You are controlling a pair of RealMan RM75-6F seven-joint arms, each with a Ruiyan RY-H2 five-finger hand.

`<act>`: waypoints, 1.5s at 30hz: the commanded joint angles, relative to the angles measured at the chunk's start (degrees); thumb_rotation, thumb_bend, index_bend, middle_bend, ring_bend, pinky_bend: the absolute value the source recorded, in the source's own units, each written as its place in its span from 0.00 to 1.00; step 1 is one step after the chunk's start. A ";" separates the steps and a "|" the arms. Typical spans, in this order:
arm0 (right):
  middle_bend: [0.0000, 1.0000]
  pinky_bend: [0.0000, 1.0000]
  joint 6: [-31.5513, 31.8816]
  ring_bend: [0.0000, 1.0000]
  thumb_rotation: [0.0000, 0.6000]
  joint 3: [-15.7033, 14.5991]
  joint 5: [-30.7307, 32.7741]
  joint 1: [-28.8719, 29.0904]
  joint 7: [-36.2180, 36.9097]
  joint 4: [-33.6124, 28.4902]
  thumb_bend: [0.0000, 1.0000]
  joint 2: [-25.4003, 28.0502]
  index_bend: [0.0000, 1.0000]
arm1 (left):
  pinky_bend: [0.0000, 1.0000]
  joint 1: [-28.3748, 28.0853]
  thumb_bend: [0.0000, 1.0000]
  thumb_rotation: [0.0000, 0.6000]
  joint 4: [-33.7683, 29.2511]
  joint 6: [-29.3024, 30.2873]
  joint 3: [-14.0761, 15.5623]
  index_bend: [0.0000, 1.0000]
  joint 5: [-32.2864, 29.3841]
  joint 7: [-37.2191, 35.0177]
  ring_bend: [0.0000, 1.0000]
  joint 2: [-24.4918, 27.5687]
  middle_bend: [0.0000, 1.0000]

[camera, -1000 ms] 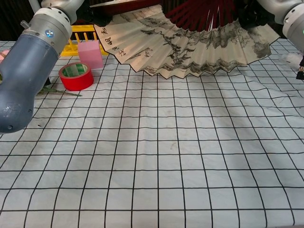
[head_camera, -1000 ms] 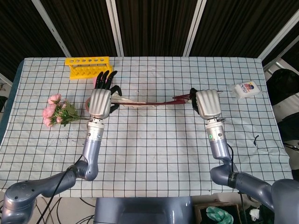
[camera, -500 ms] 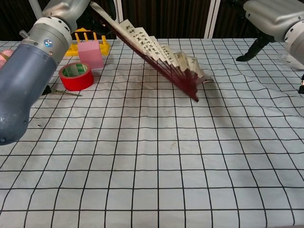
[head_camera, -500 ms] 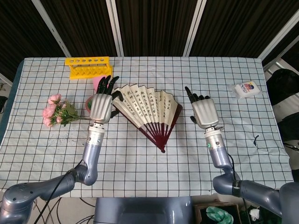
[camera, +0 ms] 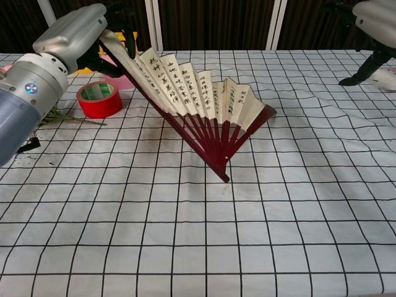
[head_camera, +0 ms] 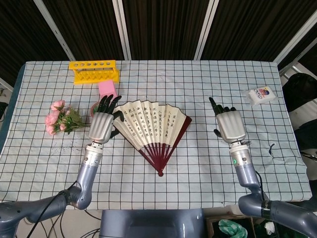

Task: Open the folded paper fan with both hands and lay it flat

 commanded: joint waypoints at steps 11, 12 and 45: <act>0.25 0.41 1.69 0.37 1.00 -1.85 -1.30 -4.20 1.21 -8.93 0.06 4.44 0.00 | 0.00 6.02 0.00 1.00 -13.08 -4.04 6.95 0.15 -1.34 6.54 0.00 10.74 0.00; 0.25 0.41 1.93 0.37 1.00 -1.99 -1.38 -4.46 1.07 -9.46 0.06 4.62 0.00 | 0.00 6.46 0.00 1.00 -14.27 -4.04 7.25 0.13 -1.43 6.77 0.00 11.76 0.00; 0.00 0.24 16.24 0.04 1.00 -14.33 -12.92 -25.61 17.32 -20.83 0.06 20.15 0.00 | 0.00 31.31 0.00 1.00 -25.93 17.47 18.92 0.00 9.59 -4.24 0.00 37.69 0.00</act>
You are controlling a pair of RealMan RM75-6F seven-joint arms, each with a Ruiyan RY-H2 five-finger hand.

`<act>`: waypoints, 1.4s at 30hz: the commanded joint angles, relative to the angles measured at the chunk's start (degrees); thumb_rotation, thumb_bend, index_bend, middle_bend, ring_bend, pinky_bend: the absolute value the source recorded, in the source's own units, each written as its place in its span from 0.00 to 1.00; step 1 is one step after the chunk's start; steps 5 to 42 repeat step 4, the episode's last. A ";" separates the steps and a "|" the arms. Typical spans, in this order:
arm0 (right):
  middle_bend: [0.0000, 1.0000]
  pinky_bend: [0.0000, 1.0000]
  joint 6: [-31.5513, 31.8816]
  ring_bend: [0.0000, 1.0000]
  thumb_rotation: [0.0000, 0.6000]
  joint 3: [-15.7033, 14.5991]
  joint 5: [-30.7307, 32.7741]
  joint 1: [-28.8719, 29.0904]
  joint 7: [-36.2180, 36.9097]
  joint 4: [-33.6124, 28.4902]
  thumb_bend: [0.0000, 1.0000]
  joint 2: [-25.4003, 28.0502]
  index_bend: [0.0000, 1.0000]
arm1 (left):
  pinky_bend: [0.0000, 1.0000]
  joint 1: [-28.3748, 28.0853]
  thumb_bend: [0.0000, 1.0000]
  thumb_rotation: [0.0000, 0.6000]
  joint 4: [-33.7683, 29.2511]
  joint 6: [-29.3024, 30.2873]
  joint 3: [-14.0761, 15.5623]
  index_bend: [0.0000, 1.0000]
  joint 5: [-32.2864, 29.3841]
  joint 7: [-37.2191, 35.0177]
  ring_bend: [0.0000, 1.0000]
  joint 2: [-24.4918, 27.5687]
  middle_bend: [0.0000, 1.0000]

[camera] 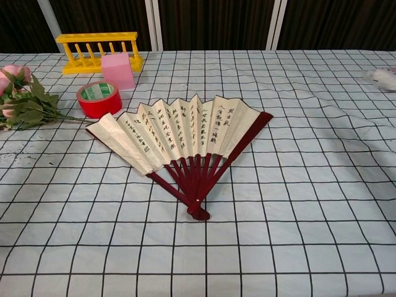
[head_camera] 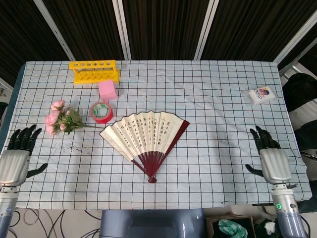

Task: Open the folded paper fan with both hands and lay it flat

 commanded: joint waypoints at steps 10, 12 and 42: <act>0.00 0.23 6.05 0.02 1.00 -5.04 -5.84 -7.22 4.87 1.99 0.06 2.34 0.00 | 0.00 3.70 0.00 1.00 2.37 3.82 1.00 0.00 2.99 -2.46 0.00 0.20 0.00; 0.00 0.23 6.05 0.02 1.00 -5.04 -5.84 -7.22 4.87 1.99 0.06 2.34 0.00 | 0.00 3.70 0.00 1.00 2.37 3.82 1.00 0.00 2.99 -2.46 0.00 0.20 0.00; 0.00 0.23 6.05 0.02 1.00 -5.04 -5.84 -7.22 4.87 1.99 0.06 2.34 0.00 | 0.00 3.70 0.00 1.00 2.37 3.82 1.00 0.00 2.99 -2.46 0.00 0.20 0.00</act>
